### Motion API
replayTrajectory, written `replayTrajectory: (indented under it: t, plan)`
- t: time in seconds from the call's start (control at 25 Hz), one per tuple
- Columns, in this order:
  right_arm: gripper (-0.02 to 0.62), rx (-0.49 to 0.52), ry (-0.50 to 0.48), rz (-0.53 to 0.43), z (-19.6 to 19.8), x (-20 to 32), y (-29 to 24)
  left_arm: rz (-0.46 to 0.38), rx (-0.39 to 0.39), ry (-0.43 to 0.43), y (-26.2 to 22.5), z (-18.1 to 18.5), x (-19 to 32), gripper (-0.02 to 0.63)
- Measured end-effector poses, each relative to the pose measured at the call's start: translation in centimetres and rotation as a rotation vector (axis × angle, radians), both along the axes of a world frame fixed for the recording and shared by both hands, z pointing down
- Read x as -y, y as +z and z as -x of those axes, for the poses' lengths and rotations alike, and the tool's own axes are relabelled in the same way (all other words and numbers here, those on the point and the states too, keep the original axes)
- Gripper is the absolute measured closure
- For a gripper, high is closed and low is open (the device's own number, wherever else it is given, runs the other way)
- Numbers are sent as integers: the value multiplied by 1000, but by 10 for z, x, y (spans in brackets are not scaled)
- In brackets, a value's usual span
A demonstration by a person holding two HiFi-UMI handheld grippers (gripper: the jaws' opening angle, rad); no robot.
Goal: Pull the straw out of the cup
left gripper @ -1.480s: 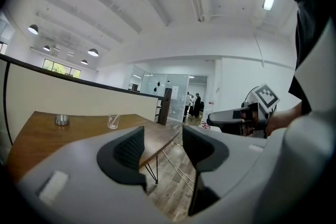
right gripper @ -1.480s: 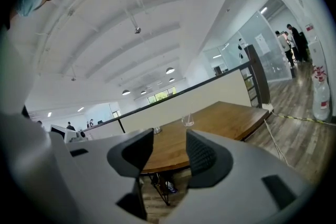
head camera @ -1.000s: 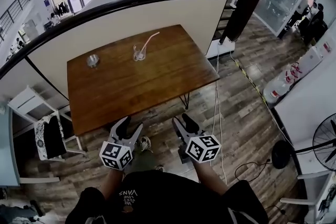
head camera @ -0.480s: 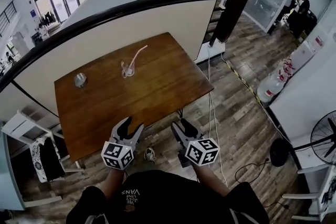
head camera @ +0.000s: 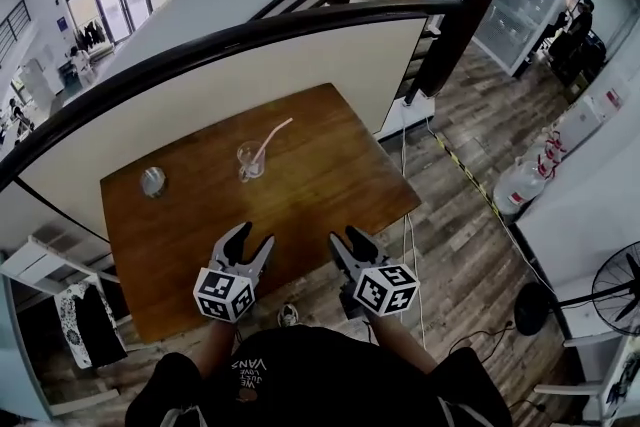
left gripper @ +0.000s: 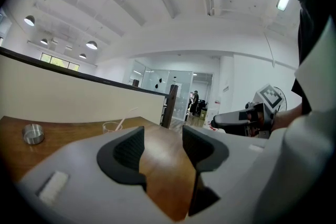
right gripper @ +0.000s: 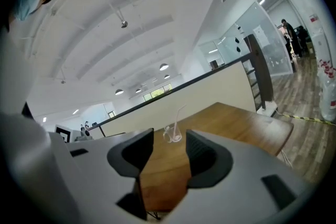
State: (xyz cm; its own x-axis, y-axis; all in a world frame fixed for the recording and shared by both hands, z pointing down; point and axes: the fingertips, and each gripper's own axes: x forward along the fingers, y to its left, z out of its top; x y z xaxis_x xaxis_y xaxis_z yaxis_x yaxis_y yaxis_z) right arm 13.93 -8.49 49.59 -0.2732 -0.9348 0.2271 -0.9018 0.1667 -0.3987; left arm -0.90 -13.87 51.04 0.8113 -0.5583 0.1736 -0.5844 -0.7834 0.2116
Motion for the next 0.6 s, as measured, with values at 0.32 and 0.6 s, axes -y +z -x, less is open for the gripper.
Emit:
replayTrajectory:
  t: [0.32, 0.6]
  plan:
    - [434, -1, 0, 10, 1, 58, 4, 13, 7, -11, 7, 10, 54, 393]
    - [434, 9, -25, 35, -3, 87, 14, 61, 14, -51, 24, 14, 75, 393]
